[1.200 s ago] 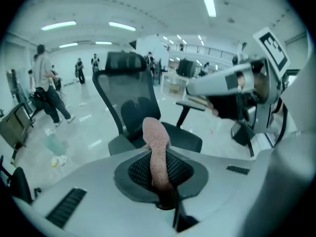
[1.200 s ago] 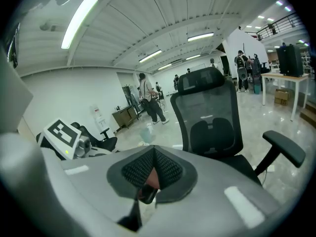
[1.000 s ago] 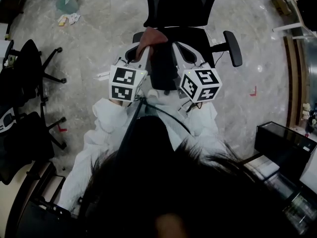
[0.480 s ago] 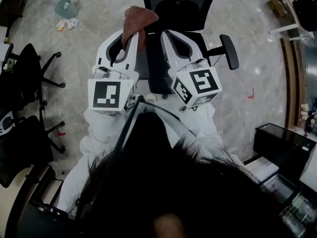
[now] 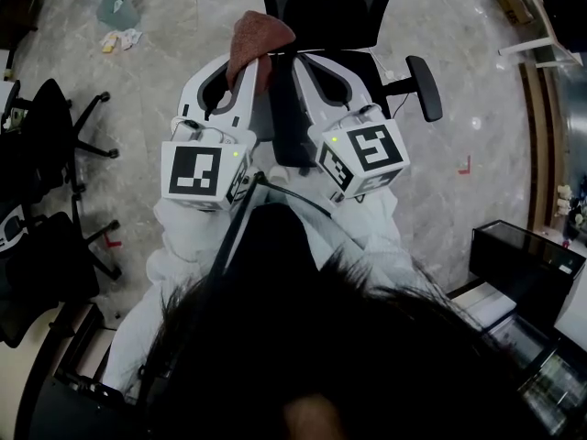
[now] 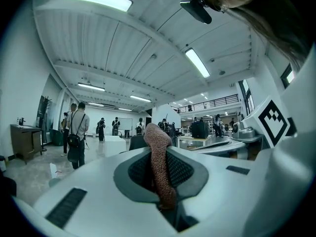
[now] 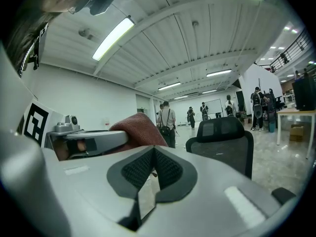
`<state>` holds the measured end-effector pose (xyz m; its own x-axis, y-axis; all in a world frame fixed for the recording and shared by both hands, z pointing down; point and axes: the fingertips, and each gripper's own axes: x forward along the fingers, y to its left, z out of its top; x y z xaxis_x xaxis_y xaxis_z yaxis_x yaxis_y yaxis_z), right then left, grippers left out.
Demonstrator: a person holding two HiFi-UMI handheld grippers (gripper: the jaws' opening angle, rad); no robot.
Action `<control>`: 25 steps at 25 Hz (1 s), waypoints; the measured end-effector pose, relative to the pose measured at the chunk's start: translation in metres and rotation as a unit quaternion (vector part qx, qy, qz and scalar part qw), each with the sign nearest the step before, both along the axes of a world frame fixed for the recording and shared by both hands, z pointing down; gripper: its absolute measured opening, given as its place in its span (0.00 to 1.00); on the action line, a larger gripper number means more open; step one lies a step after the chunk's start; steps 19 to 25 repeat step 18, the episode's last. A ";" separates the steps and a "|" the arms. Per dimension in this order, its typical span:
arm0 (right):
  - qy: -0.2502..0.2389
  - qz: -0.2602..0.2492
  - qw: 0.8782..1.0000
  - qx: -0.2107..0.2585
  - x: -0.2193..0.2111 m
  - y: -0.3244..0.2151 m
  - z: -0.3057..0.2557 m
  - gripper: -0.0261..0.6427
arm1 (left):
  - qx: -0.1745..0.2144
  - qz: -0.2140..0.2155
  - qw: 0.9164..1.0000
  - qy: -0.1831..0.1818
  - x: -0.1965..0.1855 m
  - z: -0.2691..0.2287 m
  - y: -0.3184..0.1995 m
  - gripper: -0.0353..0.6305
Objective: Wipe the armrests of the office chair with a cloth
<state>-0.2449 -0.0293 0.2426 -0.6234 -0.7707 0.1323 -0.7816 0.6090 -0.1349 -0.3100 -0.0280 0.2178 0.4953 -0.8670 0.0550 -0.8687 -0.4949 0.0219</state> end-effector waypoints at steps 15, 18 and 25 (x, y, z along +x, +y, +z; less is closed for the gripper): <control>-0.004 0.004 1.000 -0.007 0.000 0.009 0.007 0.04 | -0.003 -0.001 1.000 0.012 -0.001 0.004 0.006 0.10; -0.004 0.005 1.000 -0.010 0.001 0.009 0.010 0.04 | -0.005 0.000 1.000 0.011 -0.001 0.006 0.007 0.10; -0.004 0.005 1.000 -0.010 0.001 0.009 0.010 0.04 | -0.005 0.000 1.000 0.011 -0.001 0.006 0.007 0.10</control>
